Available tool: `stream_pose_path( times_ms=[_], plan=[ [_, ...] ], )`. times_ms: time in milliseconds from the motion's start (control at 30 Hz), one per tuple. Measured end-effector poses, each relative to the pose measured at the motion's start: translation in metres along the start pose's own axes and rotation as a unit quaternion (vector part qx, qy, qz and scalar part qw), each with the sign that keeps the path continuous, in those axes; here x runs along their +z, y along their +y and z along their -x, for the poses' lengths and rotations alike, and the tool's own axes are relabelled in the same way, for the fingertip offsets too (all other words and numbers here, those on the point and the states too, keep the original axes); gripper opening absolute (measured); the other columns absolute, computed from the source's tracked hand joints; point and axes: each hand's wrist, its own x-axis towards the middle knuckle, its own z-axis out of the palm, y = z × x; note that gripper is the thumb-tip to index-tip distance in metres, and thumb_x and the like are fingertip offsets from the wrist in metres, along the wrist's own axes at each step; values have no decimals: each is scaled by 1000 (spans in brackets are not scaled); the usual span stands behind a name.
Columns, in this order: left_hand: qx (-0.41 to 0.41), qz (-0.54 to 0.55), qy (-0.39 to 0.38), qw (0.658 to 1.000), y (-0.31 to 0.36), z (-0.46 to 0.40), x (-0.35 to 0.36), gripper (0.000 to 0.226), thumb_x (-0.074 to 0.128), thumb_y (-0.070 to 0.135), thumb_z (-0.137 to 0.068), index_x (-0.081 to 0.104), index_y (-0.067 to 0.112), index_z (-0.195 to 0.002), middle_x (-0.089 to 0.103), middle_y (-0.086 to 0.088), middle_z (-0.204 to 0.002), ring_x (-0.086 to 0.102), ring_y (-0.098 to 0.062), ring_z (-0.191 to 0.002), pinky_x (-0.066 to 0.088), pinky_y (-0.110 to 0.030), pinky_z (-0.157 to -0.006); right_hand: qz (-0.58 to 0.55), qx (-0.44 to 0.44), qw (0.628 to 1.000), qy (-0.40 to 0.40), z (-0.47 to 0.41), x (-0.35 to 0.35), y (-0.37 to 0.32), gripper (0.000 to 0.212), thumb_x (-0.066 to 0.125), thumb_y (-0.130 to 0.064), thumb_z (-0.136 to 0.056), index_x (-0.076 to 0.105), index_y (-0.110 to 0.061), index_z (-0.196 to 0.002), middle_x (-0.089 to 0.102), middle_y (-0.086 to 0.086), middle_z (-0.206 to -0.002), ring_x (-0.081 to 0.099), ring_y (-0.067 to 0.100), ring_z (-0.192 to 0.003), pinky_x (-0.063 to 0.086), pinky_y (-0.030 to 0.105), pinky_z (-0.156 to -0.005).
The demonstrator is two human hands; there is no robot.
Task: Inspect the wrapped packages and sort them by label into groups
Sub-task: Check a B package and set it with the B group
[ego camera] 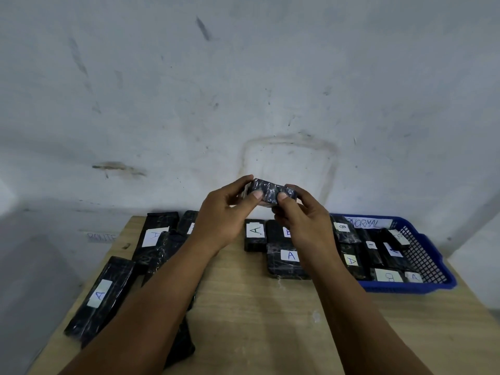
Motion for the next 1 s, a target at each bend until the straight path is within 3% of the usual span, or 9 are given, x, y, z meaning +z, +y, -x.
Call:
stream_pose_path(
  times_ms=[133, 233, 367, 467, 567, 700, 833, 933, 1000],
  plan=[
    [-24, 14, 4, 1000, -2, 1, 4, 43, 72, 35, -93, 64, 36, -136, 74, 14, -117, 67, 2, -109, 48, -21, -97, 36, -16, 999, -17, 3, -2, -1, 30, 75, -22, -95, 71, -29, -124, 80, -3, -105, 75, 9, -99, 60, 27, -91],
    [5, 12, 21, 1000, -4, 3, 6, 34, 75, 28, -92, 71, 28, -126, 76, 14, -109, 68, 5, -103, 53, -20, -94, -1, -12, 999, -34, 3, -2, -3, 35, 75, -18, -95, 69, -24, -129, 79, -4, -115, 74, 8, -106, 58, 27, -94],
    [56, 28, 7, 998, -9, 7, 9, 33, 79, 17, -89, 71, 34, -115, 75, 16, -110, 70, 2, -105, 54, -21, -94, -73, 101, 992, -2, -3, -5, -12, 30, 66, -42, -100, 73, -21, -119, 80, 1, -108, 76, 18, -103, 60, 33, -84],
    [76, 4, -36, 996, -14, 9, 8, 46, 82, 17, -86, 66, 43, -121, 70, 20, -124, 64, 6, -116, 50, -23, -103, -39, 137, 990, -13, -7, -10, -13, 17, 66, -26, -101, 77, -14, -104, 80, 4, -92, 73, 21, -87, 56, 34, -72],
    [20, 29, -51, 998, -13, 6, 7, 59, 80, 36, -85, 58, 39, -140, 65, 20, -132, 61, 7, -119, 48, -27, -101, -56, 124, 990, -28, -6, -12, -10, 15, 64, -10, -100, 76, -10, -109, 81, 7, -95, 77, 20, -84, 59, 30, -70],
    [-102, 52, 19, 993, -10, -4, 6, 56, 71, 48, -91, 61, 23, -140, 74, 13, -111, 70, 0, -100, 54, -32, -98, -51, 119, 990, -64, -3, -8, 1, 23, 64, -8, -100, 72, -11, -122, 81, 9, -103, 78, 24, -92, 61, 44, -88],
    [-132, 110, 17, 985, -13, -5, 6, 22, 70, 22, -94, 77, 19, -115, 80, 4, -97, 77, -13, -91, 59, -42, -94, -20, 133, 988, -80, -4, -5, 6, 30, 67, -14, -99, 68, -12, -129, 81, 6, -103, 78, 18, -88, 60, 38, -77],
    [-146, 124, 4, 981, -20, -4, 8, 25, 74, 15, -91, 76, 16, -115, 81, -3, -96, 78, -21, -91, 60, -46, -93, -23, 138, 989, -53, -9, -5, 6, 39, 73, -33, -97, 68, -14, -131, 81, 6, -106, 79, 18, -89, 61, 39, -74],
    [-151, 120, -16, 981, -24, 0, 10, 32, 75, 13, -89, 74, 14, -121, 80, -6, -98, 78, -24, -92, 60, -49, -93, -28, 134, 990, -42, -12, -6, 4, 34, 70, -32, -99, 70, -11, -126, 81, 8, -103, 79, 20, -86, 63, 39, -71]
  ],
)
